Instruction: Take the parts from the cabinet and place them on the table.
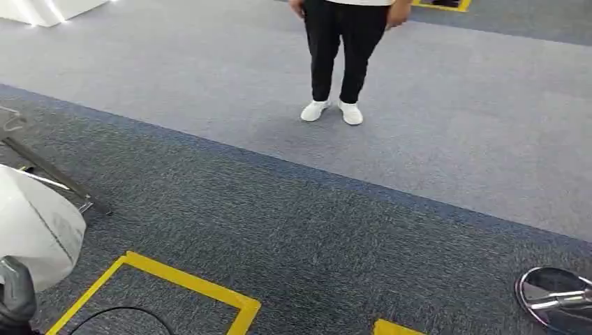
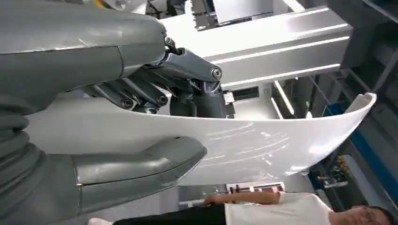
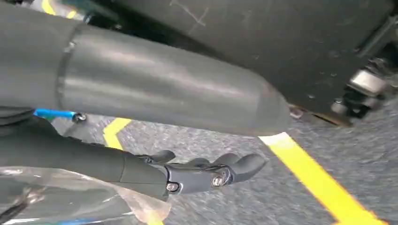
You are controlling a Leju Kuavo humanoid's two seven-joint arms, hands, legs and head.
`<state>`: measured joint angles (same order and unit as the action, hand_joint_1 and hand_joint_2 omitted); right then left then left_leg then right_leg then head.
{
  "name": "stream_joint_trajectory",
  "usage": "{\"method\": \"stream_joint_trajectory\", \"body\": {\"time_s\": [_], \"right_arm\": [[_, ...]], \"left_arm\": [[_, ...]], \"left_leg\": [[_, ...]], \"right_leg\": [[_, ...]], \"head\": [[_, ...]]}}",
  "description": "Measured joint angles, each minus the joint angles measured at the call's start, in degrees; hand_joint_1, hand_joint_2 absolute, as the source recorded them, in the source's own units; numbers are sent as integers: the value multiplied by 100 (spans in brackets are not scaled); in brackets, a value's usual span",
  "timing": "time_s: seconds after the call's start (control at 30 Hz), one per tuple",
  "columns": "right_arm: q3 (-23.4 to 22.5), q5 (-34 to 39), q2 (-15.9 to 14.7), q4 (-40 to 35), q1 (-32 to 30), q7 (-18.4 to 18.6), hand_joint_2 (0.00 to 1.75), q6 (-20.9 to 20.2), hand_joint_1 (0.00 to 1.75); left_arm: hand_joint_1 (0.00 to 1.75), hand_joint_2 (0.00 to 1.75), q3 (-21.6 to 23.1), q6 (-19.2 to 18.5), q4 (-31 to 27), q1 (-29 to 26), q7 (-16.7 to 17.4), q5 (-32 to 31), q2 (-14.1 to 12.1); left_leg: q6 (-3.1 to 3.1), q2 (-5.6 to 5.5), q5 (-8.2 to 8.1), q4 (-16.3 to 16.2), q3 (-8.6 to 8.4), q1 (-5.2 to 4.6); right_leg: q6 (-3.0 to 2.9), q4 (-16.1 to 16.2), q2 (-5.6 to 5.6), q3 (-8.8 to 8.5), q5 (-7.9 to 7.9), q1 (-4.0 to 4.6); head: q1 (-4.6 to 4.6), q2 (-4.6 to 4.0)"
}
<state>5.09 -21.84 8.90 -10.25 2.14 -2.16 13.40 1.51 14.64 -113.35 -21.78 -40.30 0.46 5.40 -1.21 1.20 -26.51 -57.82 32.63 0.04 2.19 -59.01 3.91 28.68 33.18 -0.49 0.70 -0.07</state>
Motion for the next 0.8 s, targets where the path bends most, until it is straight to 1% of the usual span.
{"method": "stream_joint_trajectory", "body": {"time_s": [0.03,0.07,0.1,0.13,0.17,0.2,0.23,0.27,0.3,0.33,0.37,0.43,0.47,0.5,0.53,0.57,0.6,0.63,0.67,0.7,0.73,0.77,0.8], "right_arm": [[0,0,0,0,2,0,0,0,0],[0,-2,0,0,-5,0,0,0,0],[0,-4,0,2,-26,4,0,-2,0],[0,-9,0,2,-36,9,0,-4,0],[0,-13,-2,4,-56,20,0,-7,0],[0,-22,-9,7,-68,20,0,-7,0],[2,-26,-9,7,-59,20,0,-9,0],[4,-26,-9,7,-47,18,0,-9,0],[4,-26,-9,9,-42,18,0,-11,0],[4,-26,-9,11,-45,18,0,-13,0],[7,-28,-9,11,-47,15,0,-13,0],[7,-31,-9,13,-39,31,0,-13,0],[7,-31,-7,11,-43,24,0,-13,0],[7,-33,-7,11,-37,26,0,-15,0],[7,-33,-2,11,-37,13,0,-13,0],[7,-31,-2,11,-42,13,0,-20,0],[7,-31,-2,11,-47,13,0,-26,0],[4,-31,-2,13,-56,18,0,-26,0],[4,-31,-2,13,-62,15,0,-24,0],[4,-33,-2,13,-59,15,0,-24,0],[4,-33,-2,11,-48,13,0,-24,0],[6,-33,-2,11,-39,11,0,-28,0],[7,-35,4,11,-38,9,0,-28,0]], "left_arm": [[175,175,-2,-4,0,20,2,2,7],[175,175,-2,-9,2,20,4,2,15],[175,175,-2,-17,2,20,4,2,22],[175,175,-7,-22,2,17,4,2,22],[175,175,-7,-24,7,19,4,2,24],[175,175,-9,-28,9,21,4,2,24],[175,175,-13,-28,9,21,4,2,24],[175,175,-15,-31,9,23,4,2,24],[175,175,-20,-31,9,25,4,2,24],[175,175,-24,-31,9,43,4,2,24],[175,175,-28,-33,9,46,2,2,24],[175,175,-35,-39,9,33,4,2,24],[175,175,-42,-42,9,33,4,2,24],[175,175,-48,-41,9,23,4,2,26],[175,175,-48,-48,11,57,4,2,26],[175,175,-46,-48,11,80,4,2,26],[175,175,-46,-59,11,83,4,2,28],[175,175,-46,-66,13,75,4,2,26],[175,175,-48,-76,15,70,4,2,26],[175,175,-50,-83,15,71,4,4,28],[175,175,-50,-83,15,71,4,2,26],[175,175,-52,-85,15,71,4,2,26],[175,175,-52,-90,15,73,4,2,26]], "left_leg": [[-37,-65,2,-2,11,3],[-43,-136,-1,-2,11,3],[-51,-217,-6,-3,12,1],[-56,-299,-10,-5,9,-2],[-55,-386,-11,-6,1,-3],[-53,-475,-13,-8,-7,-2],[-43,-572,-20,-18,-14,4],[-25,-649,-31,-29,-17,13],[0,-704,-47,-47,-1,27],[39,-780,-68,-106,46,-10],[88,-854,-34,-89,79,32],[159,-1012,-3,-63,103,66],[185,-1088,-19,-82,113,67],[201,-763,-94,-178,145,30],[229,-432,-307,-520,298,19],[250,-294,-519,-945,499,26],[266,-229,-713,-1415,719,36],[280,-205,-806,-1738,874,45],[287,-195,-765,-1809,911,55],[288,-185,-596,-1631,821,59],[278,-151,-329,-1200,599,58],[254,-34,-68,-663,316,49],[214,223,62,-223,90,25]], "right_leg": [[12,-389,-240,182,199,-10],[19,-862,-336,426,392,-12],[22,-1323,-377,693,531,-11],[26,-1583,-383,879,547,-10],[21,-1584,-384,943,427,-10],[12,-1364,-388,902,202,-10],[1,-907,-424,745,-121,-12],[-14,-418,-535,559,-398,-22],[-19,-79,-908,436,-470,-55],[-28,76,-1102,362,-407,-102],[-43,37,-1015,329,-402,-66],[-90,41,-884,307,-402,-36],[-134,102,-775,284,-428,-99],[-155,119,-685,254,-432,-78],[-199,131,-585,230,-417,-72],[-217,131,-486,222,-405,-57],[-232,130,-370,213,-387,-46],[-234,130,-270,204,-374,-43],[-230,128,-181,193,-359,-42],[-226,128,-93,175,-344,-42],[-218,129,-7,144,-324,-42],[-201,129,63,104,-301,-42],[-179,131,124,67,-277,-32]], "head": [[20,0],[22,0],[24,0],[22,0],[24,0],[22,0],[22,-2],[24,0],[24,0],[20,0],[13,0],[24,0],[13,0],[9,0],[-46,0],[-35,0],[-37,0],[-39,0],[-37,0],[-39,0],[-37,0],[-42,0],[-39,0]]}}
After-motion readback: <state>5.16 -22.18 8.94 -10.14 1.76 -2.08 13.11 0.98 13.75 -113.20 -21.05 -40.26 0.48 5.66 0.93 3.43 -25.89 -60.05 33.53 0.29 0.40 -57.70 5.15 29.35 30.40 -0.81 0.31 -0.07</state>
